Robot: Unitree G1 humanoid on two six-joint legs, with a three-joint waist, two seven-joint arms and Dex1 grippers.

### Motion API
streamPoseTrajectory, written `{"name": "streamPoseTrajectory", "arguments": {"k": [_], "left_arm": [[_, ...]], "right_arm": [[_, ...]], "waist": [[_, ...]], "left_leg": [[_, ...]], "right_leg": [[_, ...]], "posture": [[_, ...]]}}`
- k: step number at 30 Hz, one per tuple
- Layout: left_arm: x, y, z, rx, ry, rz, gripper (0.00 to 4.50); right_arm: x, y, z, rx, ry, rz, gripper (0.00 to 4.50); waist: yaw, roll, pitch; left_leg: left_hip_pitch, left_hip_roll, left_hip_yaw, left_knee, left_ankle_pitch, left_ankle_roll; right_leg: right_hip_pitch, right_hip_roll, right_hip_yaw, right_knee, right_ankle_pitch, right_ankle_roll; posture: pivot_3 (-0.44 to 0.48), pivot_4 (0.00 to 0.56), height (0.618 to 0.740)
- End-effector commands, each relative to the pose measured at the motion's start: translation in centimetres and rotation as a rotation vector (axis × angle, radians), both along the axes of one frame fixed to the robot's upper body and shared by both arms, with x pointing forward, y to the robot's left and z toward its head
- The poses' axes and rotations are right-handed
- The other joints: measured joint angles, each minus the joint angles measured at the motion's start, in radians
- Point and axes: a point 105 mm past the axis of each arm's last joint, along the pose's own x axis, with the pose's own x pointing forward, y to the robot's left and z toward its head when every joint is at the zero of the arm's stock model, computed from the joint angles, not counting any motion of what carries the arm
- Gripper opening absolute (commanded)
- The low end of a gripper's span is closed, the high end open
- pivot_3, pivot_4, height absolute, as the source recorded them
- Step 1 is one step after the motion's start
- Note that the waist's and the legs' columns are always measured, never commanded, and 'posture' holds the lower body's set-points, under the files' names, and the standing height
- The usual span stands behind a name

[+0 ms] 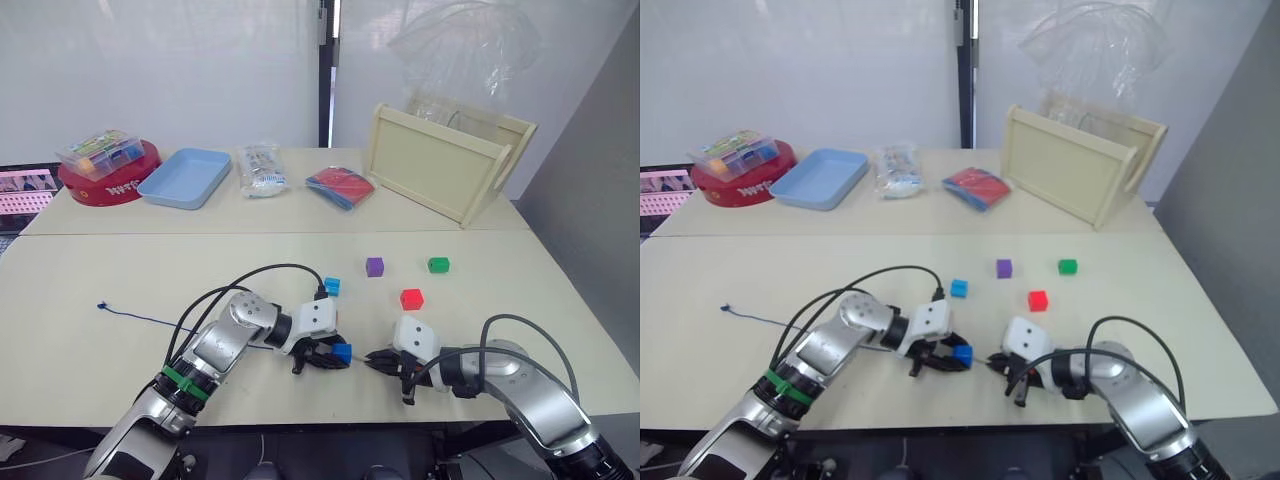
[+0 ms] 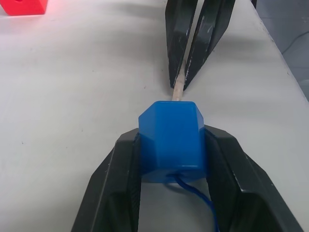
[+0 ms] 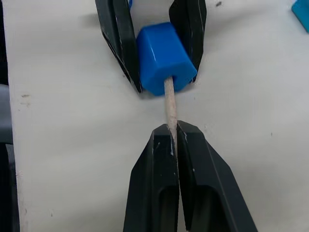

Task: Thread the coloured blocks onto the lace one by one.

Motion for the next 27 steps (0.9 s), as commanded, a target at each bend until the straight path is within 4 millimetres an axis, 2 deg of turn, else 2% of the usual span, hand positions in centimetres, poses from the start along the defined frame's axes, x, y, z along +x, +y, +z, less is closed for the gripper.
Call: {"name": "streamPoseTrajectory", "arguments": {"k": [1, 4, 6, 8, 10, 11, 12, 15, 17, 22, 27], "left_arm": [[0.1, 3.9, -0.5, 0.065, 0.023, 0.058, 1.31], [0.1, 9.8, -0.2, 0.137, 0.046, 0.138, 1.31], [0.1, 13.0, 0.4, 0.163, 0.028, 0.187, 1.31], [0.1, 15.4, 1.2, 0.167, 0.014, 0.225, 1.31], [0.0, 16.5, 1.5, 0.175, 0.01, 0.242, 1.31], [0.1, 17.6, 1.6, 0.188, 0.011, 0.273, 1.31], [0.1, 20.6, 1.6, 0.246, 0.01, 0.353, 1.31], [-0.3, 27.6, 1.8, 0.388, -0.02, 0.556, 1.31], [-0.2, 29.0, 2.3, 0.382, -0.04, 0.617, 1.31], [0.3, 30.3, 3.1, 0.39, -0.085, 0.662, 1.31], [0.6, 30.2, 3.3, 0.377, -0.097, 0.662, 1.31]], "right_arm": [[0.0, 0.9, 1.6, -0.001, -0.076, 0.052, 0.0], [0.5, 1.7, 2.0, -0.014, -0.089, 0.073, 0.0], [0.9, 2.0, 2.1, -0.027, -0.096, 0.079, 0.0], [1.3, 2.1, 2.3, -0.029, -0.101, 0.081, 0.0], [1.5, 2.1, 2.4, -0.027, -0.103, 0.081, 0.0], [1.6, 2.2, 2.4, -0.026, -0.103, 0.083, 0.0], [1.7, 2.2, 2.3, -0.028, -0.1, 0.092, 0.0], [1.8, 2.2, 2.0, -0.041, -0.092, 0.117, 0.0], [1.9, 2.3, 1.9, -0.04, -0.09, 0.122, 0.0], [2.0, 2.5, 1.8, -0.041, -0.085, 0.145, 0.0], [2.3, 2.8, 1.9, -0.04, -0.09, 0.157, 0.0]], "waist": [[-0.012, 0.0, 0.0], [-0.035, 0.0, 0.0], [-0.048, 0.0, 0.0], [-0.048, 0.0, 0.0], [-0.043, 0.0, 0.0], [-0.038, 0.0, 0.0], [-0.034, 0.0, 0.0], [-0.036, 0.0, 0.001], [-0.043, 0.0, 0.001], [-0.03, 0.0, 0.001], [-0.021, 0.0, 0.001]], "left_leg": [[0.0, 0.0, 0.0, 0.0, 0.0, 0.0], [0.002, 0.002, 0.0, -0.001, 0.0, 0.0], [0.004, 0.004, 0.0, -0.003, 0.0, 0.0], [0.006, 0.005, 0.0, -0.005, 0.0, 0.0], [0.005, 0.005, 0.0, -0.005, 0.0, 0.0], [0.005, 0.005, 0.0, -0.005, 0.0, 0.0], [0.004, 0.004, 0.0, -0.005, 0.0, 0.0], [0.004, 0.004, 0.0, -0.004, 0.0, 0.0], [0.005, 0.005, 0.0, -0.005, 0.0, 0.001], [0.004, 0.004, 0.001, -0.007, 0.0, 0.0], [0.003, 0.004, 0.001, -0.006, 0.0, 0.0]], "right_leg": [[0.0, 0.0, 0.0, 0.0, 0.0, 0.0], [0.0, 0.002, 0.001, 0.001, 0.0, 0.0], [0.0, 0.004, 0.001, 0.001, 0.0, 0.0], [0.0, 0.005, 0.0, 0.002, 0.0, -0.001], [0.0, 0.005, 0.0, 0.002, -0.001, -0.001], [0.0, 0.004, 0.0, 0.002, -0.001, -0.001], [0.0, 0.003, 0.0, 0.001, -0.001, -0.001], [-0.001, 0.003, -0.001, 0.001, -0.001, -0.001], [-0.001, 0.004, -0.001, 0.002, -0.001, -0.001], [-0.002, 0.003, -0.002, 0.002, -0.001, -0.001], [-0.002, 0.003, -0.002, 0.002, -0.001, -0.001]], "posture": [[0.0, 0.15, 0.74], [0.0, 0.15, 0.74], [0.0, 0.15, 0.74], [0.0, 0.15, 0.74], [0.0, 0.15, 0.74], [0.0, 0.15, 0.74], [0.0, 0.15, 0.74], [0.0, 0.15, 0.74], [0.0, 0.15, 0.74], [0.0, 0.15, 0.74], [0.0, 0.15, 0.74]]}}
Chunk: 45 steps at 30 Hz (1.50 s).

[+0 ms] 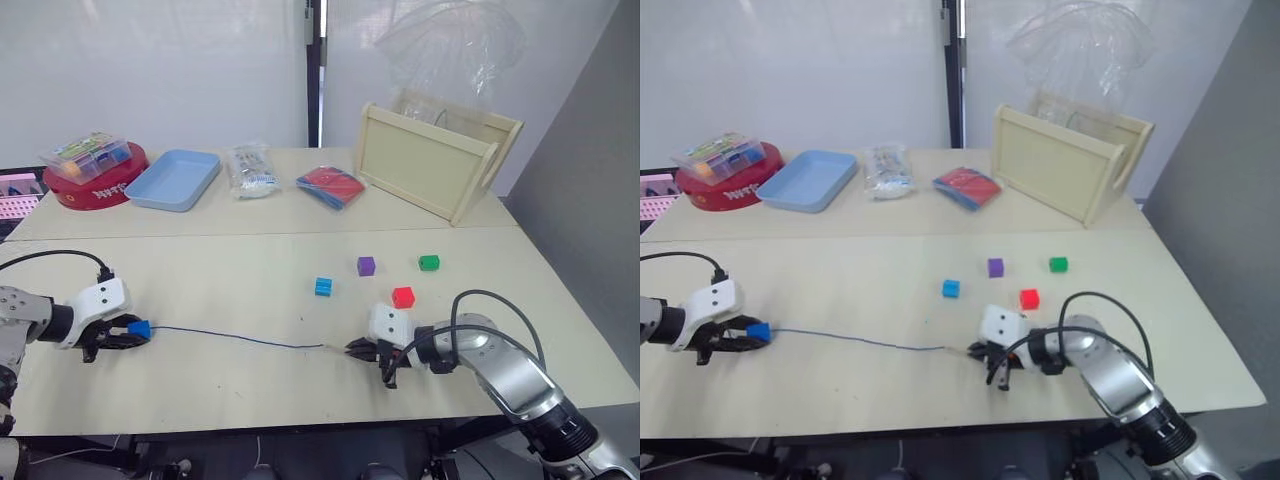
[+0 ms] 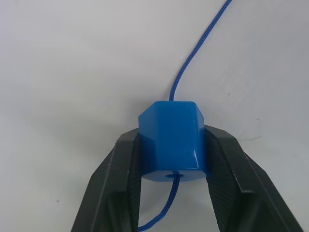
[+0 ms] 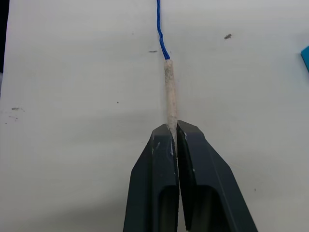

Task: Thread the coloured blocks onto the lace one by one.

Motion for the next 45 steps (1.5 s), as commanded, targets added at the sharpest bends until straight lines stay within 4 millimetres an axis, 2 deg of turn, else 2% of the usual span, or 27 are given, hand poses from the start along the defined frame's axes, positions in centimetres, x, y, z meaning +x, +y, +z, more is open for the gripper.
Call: {"name": "streamPoseTrajectory", "arguments": {"k": [1, 2, 4, 6, 9, 11, 15, 16, 18, 22, 24, 26, 29, 35, 45], "left_arm": [[0.1, 0.1, 0.4, -0.008, -0.017, 0.005, 1.31], [0.2, -0.1, 0.4, -0.016, -0.023, 0.0, 1.31], [0.7, -1.2, 1.2, -0.109, -0.027, 0.003, 2.33], [1.5, -2.1, 2.4, -0.13, -0.083, -0.019, 2.97], [1.5, -2.6, 3.2, -0.128, -0.062, -0.037, 3.93], [1.8, -3.4, 4.3, -0.163, -0.074, -0.048, 3.93], [2.0, -7.6, 6.0, -0.294, -0.059, -0.141, 3.93], [1.5, -9.5, 5.8, -0.328, -0.034, -0.2, 3.93], [0.7, -11.7, 5.5, -0.365, -0.004, -0.261, 3.93], [-1.0, -19.1, 2.5, -0.484, 0.004, -0.441, 3.93], [-1.5, -21.9, 2.1, -0.566, -0.009, -0.487, 3.93], [-1.3, -23.7, 1.8, -0.626, -0.024, -0.508, 3.93], [-1.3, -24.9, 0.3, -0.644, 0.008, -0.528, 3.93], [-0.8, -25.5, -1.8, -0.631, 0.061, -0.552, 3.93], [-0.4, -25.8, -2.1, -0.63, 0.064, -0.56, 3.93]], "right_arm": [[0.2, 0.4, 1.0, 0.018, -0.039, 0.021, 0.0], [0.2, 0.4, 1.0, 0.019, -0.039, 0.021, 0.0], [0.3, 0.5, 1.1, 0.021, -0.039, 0.021, 0.0], [0.2, 0.6, 1.0, 0.023, -0.038, 0.02, 0.0], [0.2, 0.5, 1.0, 0.024, -0.034, 0.018, 0.0], [0.1, 0.6, 1.0, 0.025, -0.033, 0.018, 0.0], [0.0, 0.9, 1.1, 0.025, -0.031, 0.014, 0.0], [0.0, 1.0, 1.1, 0.023, -0.031, 0.011, 0.0], [0.0, 1.1, 1.0, 0.02, -0.03, 0.006, 0.0], [-0.2, 1.8, 1.0, 0.023, -0.025, 0.009, 0.0], [-0.3, 2.0, 0.9, 0.022, -0.023, 0.011, 0.0], [-0.4, 2.2, 1.0, 0.021, -0.021, 0.018, 0.0], [-0.6, 2.3, 1.0, 0.016, -0.017, 0.023, 0.0], [-0.6, 2.4, 1.0, 0.008, -0.014, 0.02, 0.0], [-0.6, 2.5, 1.2, 0.01, -0.02, 0.011, 0.0]], "waist": [[0.0, 0.0, 0.0], [0.001, 0.0, 0.0], [0.002, 0.0, 0.0], [0.005, 0.0, 0.0], [0.004, -0.002, 0.001], [0.004, -0.002, 0.001], [0.004, -0.003, 0.001], [0.004, -0.003, 0.001], [0.004, -0.002, 0.001], [0.004, -0.003, 0.001], [0.004, -0.003, 0.001], [0.005, -0.003, 0.001], [0.003, -0.003, 0.001], [0.005, -0.003, 0.001], [0.005, -0.003, 0.001]], "left_leg": [[0.0, 0.0, 0.0, 0.0, 0.0, 0.0], [0.0, 0.0, 0.0, 0.0, 0.0, 0.0], [0.0, 0.0, 0.0, 0.0, 0.0, 0.0], [-0.001, 0.0, 0.0, 0.0, 0.0, 0.0], [-0.003, 0.0, 0.0, 0.002, 0.0, 0.0], [-0.003, 0.0, 0.0, 0.002, 0.0, 0.0], [-0.003, 0.0, 0.0, 0.002, 0.0, 0.0], [-0.004, 0.0, 0.0, 0.002, 0.0, 0.0], [-0.003, 0.0, 0.0, 0.002, 0.0, 0.0], [-0.003, 0.0, 0.0, 0.003, 0.0, 0.0], [-0.004, 0.0, -0.001, 0.004, 0.0, 0.0], [-0.005, 0.0, -0.001, 0.004, 0.0, 0.0], [-0.004, 0.0, -0.001, 0.005, 0.0, 0.0], [-0.004, -0.001, -0.001, 0.005, 0.0, 0.0], [-0.004, -0.002, -0.001, 0.005, 0.0, 0.0]], "right_leg": [[0.0, 0.0, 0.0, 0.0, 0.0, 0.0], [0.0, 0.0, 0.0, 0.0, 0.0, 0.0], [0.0, 0.0, 0.0, 0.0, 0.0, 0.0], [0.0, 0.0, 0.0, 0.0, 0.0, 0.0], [-0.001, 0.0, -0.001, 0.001, 0.0, 0.0], [-0.002, 0.0, -0.001, 0.001, 0.0, 0.0], [-0.002, 0.0, -0.001, 0.001, 0.0, 0.0], [-0.002, 0.0, -0.001, 0.001, 0.0, 0.0], [-0.001, -0.001, 0.0, 0.001, 0.0, 0.0], [-0.001, -0.001, 0.0, 0.001, 0.0, 0.0], [-0.001, -0.001, 0.0, 0.001, 0.0, 0.0], [-0.001, -0.001, 0.0, 0.002, 0.0, 0.0], [-0.001, -0.001, 0.0, 0.002, 0.0, 0.0], [-0.001, -0.001, 0.0, 0.002, 0.0, 0.0], [-0.001, -0.001, 0.0, 0.001, 0.0, 0.0]], "posture": [[0.0, 0.15, 0.74], [0.0, 0.15, 0.74], [0.0, 0.15, 0.74], [0.0, 0.15, 0.74], [0.0, 0.15, 0.74], [0.0, 0.15, 0.74], [0.0, 0.15, 0.74], [0.0, 0.15, 0.74], [0.0, 0.15, 0.74], [0.0, 0.15, 0.74], [0.0, 0.15, 0.74], [0.0, 0.15, 0.74], [0.0, 0.15, 0.74], [0.0, 0.15, 0.74], [0.0, 0.15, 0.74]]}}
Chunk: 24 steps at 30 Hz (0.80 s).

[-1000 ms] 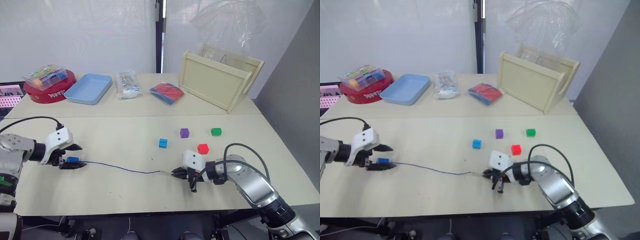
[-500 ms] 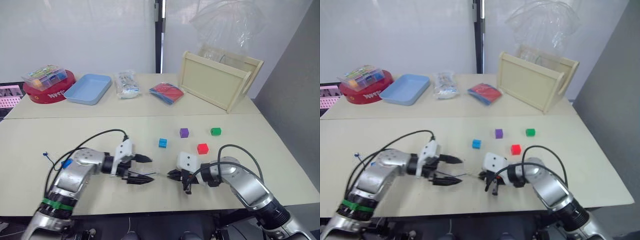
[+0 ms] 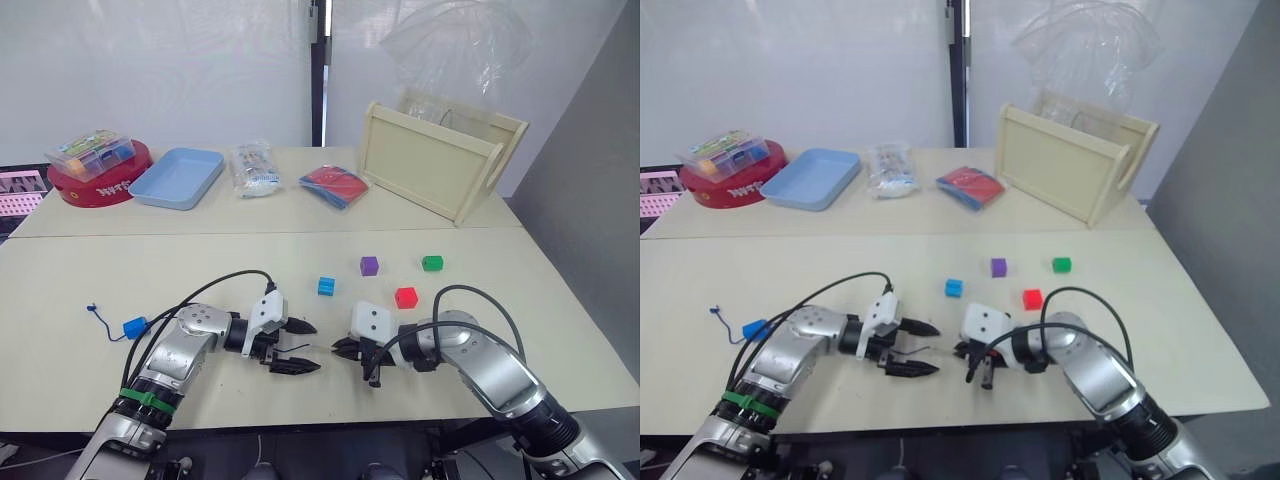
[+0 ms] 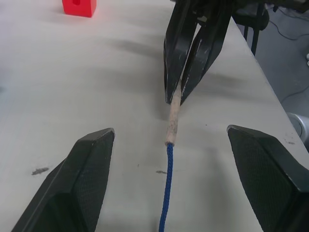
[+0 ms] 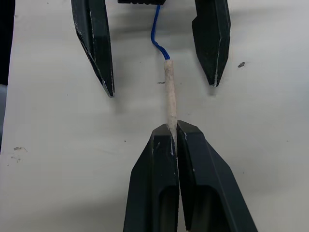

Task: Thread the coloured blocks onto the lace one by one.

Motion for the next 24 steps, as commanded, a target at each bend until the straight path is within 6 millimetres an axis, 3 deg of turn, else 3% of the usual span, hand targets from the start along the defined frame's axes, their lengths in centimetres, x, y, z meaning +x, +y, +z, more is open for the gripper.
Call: {"name": "streamPoseTrajectory", "arguments": {"k": [1, 6, 9, 18, 24], "left_arm": [[0.1, -0.33, 0.56, -0.009, -0.024, -0.017, 3.93], [0.02, -0.57, 0.51, -0.008, -0.016, -0.021, 3.93], [0.11, -0.68, 0.5, -0.01, -0.014, -0.016, 3.17], [0.31, -0.75, 0.34, -0.005, -0.014, -0.006, 0.09], [0.54, -0.69, 0.21, -0.002, -0.016, 0.002, 0.04]], "right_arm": [[-0.2, 0.4, 0.92, 0.011, -0.035, 0.014, 0.0], [-0.22, 0.44, 1.01, 0.013, -0.035, 0.012, 0.0], [-0.27, 0.42, 1.02, 0.013, -0.034, 0.01, 0.0], [-0.28, 0.44, 1.14, 0.017, -0.035, 0.006, 0.0], [-0.3, 0.49, 1.16, 0.017, -0.034, 0.007, 0.0]], "waist": [[0.0, 0.0, 0.0], [0.0, 0.0, 0.0], [0.0, 0.0, 0.0], [0.0, 0.0, 0.0], [0.0, 0.0, 0.0]], "left_leg": [[0.0, 0.0, 0.0, 0.0, 0.0, 0.0], [0.0, 0.0, 0.0, 0.0, 0.0, 0.0], [0.0, 0.0, 0.0, 0.0, 0.0, 0.0], [0.0, 0.0, 0.0, 0.0, 0.0, 0.0], [0.0, 0.0, 0.0, 0.0, 0.0, 0.0]], "right_leg": [[0.0, 0.0, 0.0, 0.0, 0.0, 0.0], [0.0, 0.0, 0.0, 0.0, 0.0, 0.0], [0.0, 0.0, 0.0, 0.0, 0.0, 0.0], [0.0, 0.0, 0.0, 0.0, 0.0, 0.0], [0.0, 0.0, 0.0, 0.0, 0.0, 0.0]], "posture": [[0.0, 0.15, 0.74], [0.0, 0.15, 0.74], [0.0, 0.15, 0.74], [0.0, 0.15, 0.74], [0.0, 0.15, 0.74]]}}
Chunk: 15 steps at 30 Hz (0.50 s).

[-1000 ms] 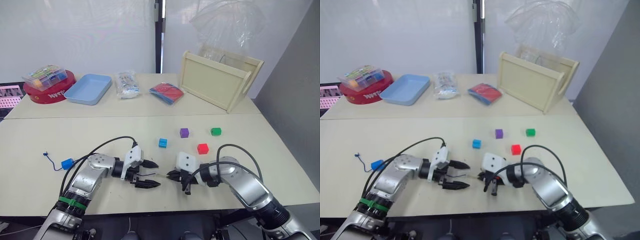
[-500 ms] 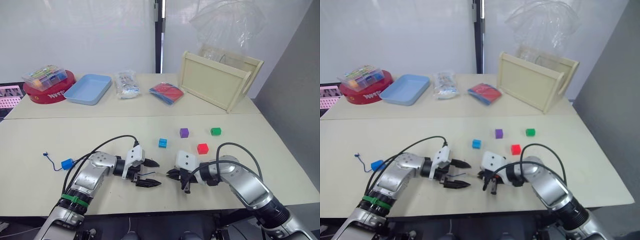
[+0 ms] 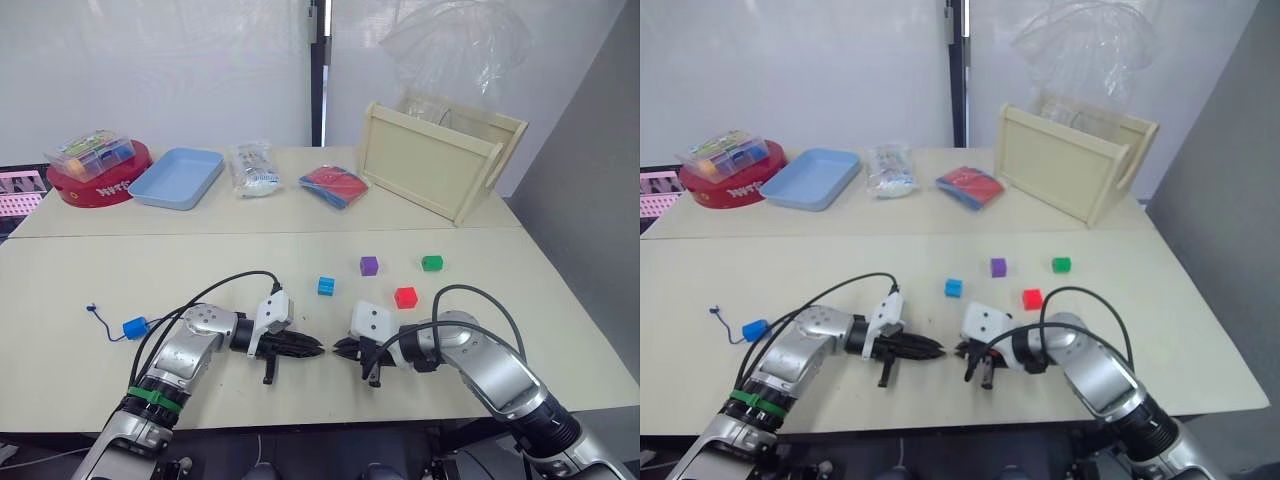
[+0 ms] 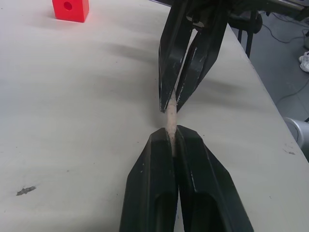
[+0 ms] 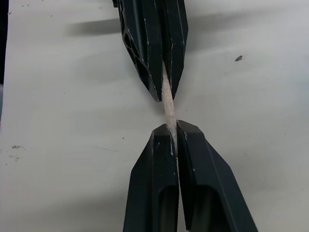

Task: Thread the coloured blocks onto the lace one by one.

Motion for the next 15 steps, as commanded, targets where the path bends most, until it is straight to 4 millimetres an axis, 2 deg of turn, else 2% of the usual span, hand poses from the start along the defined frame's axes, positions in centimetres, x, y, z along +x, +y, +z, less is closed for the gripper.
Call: {"name": "streamPoseTrajectory", "arguments": {"k": [1, 6, 15], "left_arm": [[0.49, 0.0, 0.34, 0.008, -0.025, 0.013, 0.04], [1.0, 0.1, 0.61, -0.006, -0.034, 0.04, 0.04], [1.01, 0.05, 0.62, 0.015, -0.047, 0.013, 3.03]], "right_arm": [[-0.31, 0.57, 1.13, 0.025, -0.039, 0.028, 0.0], [-0.28, 0.4, 1.07, 0.021, -0.04, 0.024, 0.0], [-0.17, 0.48, 1.12, 0.024, -0.043, 0.021, 0.0]], "waist": [[0.0, 0.0, 0.0], [0.0, 0.0, 0.0], [0.0, 0.0, 0.0]], "left_leg": [[0.0, 0.0, 0.0, 0.0, 0.0, 0.0], [0.0, 0.0, 0.0, 0.0, 0.0, 0.0], [0.0, 0.0, 0.0, 0.0, 0.0, 0.0]], "right_leg": [[0.0, 0.0, 0.0, 0.0, 0.0, 0.0], [0.0, 0.0, 0.0, 0.0, 0.0, 0.0], [0.0, 0.0, 0.0, 0.0, 0.0, 0.0]], "posture": [[0.0, 0.15, 0.74], [0.0, 0.15, 0.74], [0.0, 0.15, 0.74]]}}
